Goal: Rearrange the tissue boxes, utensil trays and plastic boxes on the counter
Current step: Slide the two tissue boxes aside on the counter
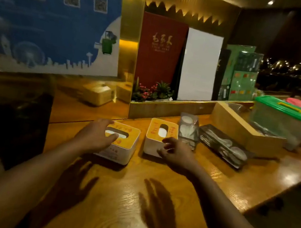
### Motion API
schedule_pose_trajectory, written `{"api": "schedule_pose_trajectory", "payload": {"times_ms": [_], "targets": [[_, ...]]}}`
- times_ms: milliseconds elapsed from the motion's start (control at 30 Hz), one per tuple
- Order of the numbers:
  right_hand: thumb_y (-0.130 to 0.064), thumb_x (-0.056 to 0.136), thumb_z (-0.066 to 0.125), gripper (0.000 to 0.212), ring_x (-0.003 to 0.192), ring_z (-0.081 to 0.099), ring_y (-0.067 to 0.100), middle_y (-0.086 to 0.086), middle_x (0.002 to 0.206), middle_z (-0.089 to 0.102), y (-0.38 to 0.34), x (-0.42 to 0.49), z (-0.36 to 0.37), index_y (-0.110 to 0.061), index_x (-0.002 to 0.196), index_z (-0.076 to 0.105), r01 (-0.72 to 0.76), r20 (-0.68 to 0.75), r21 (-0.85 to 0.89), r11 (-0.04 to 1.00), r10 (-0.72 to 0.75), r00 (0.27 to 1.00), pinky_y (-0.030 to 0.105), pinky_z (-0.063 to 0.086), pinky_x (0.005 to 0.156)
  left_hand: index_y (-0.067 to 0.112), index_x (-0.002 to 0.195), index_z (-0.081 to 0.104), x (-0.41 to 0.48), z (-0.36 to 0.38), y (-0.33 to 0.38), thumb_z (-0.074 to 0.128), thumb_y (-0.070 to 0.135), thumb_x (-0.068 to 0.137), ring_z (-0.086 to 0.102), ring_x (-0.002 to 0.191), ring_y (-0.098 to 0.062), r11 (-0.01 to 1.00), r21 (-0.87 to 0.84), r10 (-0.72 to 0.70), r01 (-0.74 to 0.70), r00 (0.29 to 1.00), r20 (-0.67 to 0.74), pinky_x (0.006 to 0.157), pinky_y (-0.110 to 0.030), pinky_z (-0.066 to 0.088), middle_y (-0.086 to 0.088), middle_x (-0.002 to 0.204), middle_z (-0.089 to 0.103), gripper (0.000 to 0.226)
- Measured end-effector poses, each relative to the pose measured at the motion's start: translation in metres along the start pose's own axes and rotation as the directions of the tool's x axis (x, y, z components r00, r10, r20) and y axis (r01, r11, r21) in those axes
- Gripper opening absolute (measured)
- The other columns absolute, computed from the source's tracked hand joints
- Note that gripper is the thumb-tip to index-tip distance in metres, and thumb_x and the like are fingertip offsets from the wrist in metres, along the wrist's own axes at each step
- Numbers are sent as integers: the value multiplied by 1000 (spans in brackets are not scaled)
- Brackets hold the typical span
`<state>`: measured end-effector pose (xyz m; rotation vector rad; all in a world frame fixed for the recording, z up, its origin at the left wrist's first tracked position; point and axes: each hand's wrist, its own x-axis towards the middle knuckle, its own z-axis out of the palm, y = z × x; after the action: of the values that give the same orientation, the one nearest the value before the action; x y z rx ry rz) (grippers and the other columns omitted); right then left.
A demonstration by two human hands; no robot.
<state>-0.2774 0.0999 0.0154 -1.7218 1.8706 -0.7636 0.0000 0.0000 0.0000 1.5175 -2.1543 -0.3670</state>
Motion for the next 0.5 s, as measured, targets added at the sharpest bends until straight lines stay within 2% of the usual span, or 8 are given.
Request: {"api": "schedule_pose_trajectory", "payload": {"times_ms": [67,133,200,267,367,433,500], "targets": [[-36,93,66,49,102,62,10,2,130,61,-15,7,28,-24,137,50,-17,5,20,1000,17,1000,29,58,78,24,146,46,3,0,-19,67,51,87,47,133,-29,996,-28,-84,84,996,2,100,-42,45,-8,152,44,68],[-43,91,67,55,113,59,15,2,136,56,-24,15,65,-26,139,48,44,-17,-65,997,-45,999,35,56,87,26,148,42,3,8,-41,70,50,85,46,134,-28,988,-51,-144,148,987,73,100,-42,45,-8,155,37,73],[-50,89,67,61,120,55,20,2,142,49,-26,27,92,-29,142,45,87,-34,-161,983,-93,995,38,53,91,30,151,37,4,18,-56,72,50,83,40,139,-30,990,-42,-130,136,984,120,105,-43,43,-8,160,28,79],[-54,87,67,59,117,53,20,2,140,46,-27,39,110,-31,136,47,96,-41,-222,970,-108,993,35,53,86,31,152,35,2,23,-65,71,49,84,33,144,-31,990,-60,-115,124,984,133,110,-47,41,-6,164,19,78],[-55,83,70,45,101,51,13,-1,125,48,-29,50,126,-31,115,50,104,-99,-274,956,-136,986,28,50,74,32,149,37,-7,31,-72,71,41,87,27,147,-30,991,-95,-89,98,991,95,109,-47,41,-2,166,13,72],[-52,82,73,40,104,50,14,-2,122,47,-29,57,129,-30,108,51,133,-153,-305,943,-186,971,29,51,76,34,144,42,-10,34,-76,73,41,85,21,150,-28,994,-78,-77,80,996,46,109,-48,41,1,167,9,67],[-49,82,74,39,113,48,18,-1,128,47,-26,66,130,-28,108,53,174,-171,-374,911,-252,953,34,53,82,35,137,47,-12,36,-80,75,41,83,21,150,-27,994,-79,-69,69,998,4,106,-47,44,2,167,9,61]]}}
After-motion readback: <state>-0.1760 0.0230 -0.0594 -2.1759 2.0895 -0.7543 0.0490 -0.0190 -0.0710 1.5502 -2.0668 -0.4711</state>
